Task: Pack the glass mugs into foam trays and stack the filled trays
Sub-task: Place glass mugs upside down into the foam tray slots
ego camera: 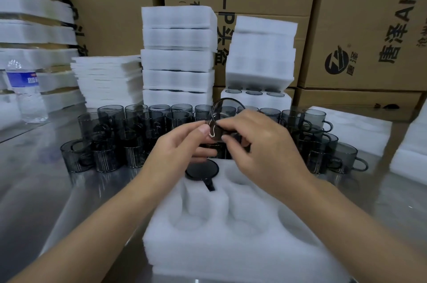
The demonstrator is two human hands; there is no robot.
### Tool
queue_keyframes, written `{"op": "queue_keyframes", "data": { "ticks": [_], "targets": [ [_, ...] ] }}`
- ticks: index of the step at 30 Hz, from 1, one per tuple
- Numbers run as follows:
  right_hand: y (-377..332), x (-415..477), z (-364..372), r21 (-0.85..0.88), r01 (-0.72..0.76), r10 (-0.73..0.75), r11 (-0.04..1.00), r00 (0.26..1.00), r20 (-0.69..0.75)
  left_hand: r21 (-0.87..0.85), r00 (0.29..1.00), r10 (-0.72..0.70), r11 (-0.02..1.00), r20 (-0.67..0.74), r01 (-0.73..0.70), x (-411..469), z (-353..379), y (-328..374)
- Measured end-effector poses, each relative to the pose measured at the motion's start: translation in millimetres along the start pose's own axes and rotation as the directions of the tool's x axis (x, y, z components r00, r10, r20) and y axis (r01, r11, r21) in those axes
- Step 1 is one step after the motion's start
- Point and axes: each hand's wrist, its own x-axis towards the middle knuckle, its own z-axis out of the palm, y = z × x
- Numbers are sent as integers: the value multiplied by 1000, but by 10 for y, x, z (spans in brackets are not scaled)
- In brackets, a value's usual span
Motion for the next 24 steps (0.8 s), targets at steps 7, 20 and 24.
{"op": "queue_keyframes", "data": {
  "ticks": [7,20,24],
  "targets": [
    [110,-38,14,123,-26,14,992,995,95,-75,995,-93,993,-26,91,52,-21,-66],
    [59,-60,13,74,84,-95,994,982,161,-56,993,-96,994,-63,92,31,1,-53],
    [53,-61,2,58,92,-100,994,983,156,-62,991,-117,992,-71,113,41,-3,-67]
  ]
}}
